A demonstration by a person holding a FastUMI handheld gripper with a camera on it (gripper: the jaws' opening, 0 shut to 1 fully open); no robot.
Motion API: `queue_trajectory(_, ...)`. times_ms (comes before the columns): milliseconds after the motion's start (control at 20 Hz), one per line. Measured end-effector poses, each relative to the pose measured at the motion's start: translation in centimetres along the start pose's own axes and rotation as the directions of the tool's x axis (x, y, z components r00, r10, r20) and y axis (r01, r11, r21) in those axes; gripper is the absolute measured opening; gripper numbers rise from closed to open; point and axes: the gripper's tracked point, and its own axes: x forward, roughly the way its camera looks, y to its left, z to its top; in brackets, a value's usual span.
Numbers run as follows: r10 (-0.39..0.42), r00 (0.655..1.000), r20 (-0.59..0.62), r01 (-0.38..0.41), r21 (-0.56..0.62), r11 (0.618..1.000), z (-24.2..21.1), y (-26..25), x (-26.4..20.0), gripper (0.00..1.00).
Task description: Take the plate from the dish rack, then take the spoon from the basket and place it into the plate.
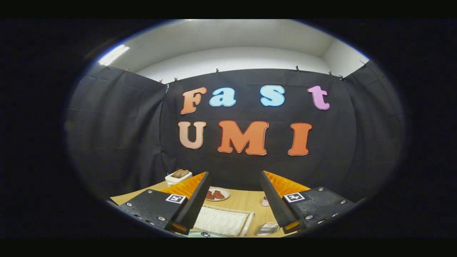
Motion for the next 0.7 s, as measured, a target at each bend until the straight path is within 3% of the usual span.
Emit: queue_trajectory(700, 0.003, 1.000, 0.010, -0.003, 0.003, 1.000, 1.8, 0.6, -0.8, 0.85)
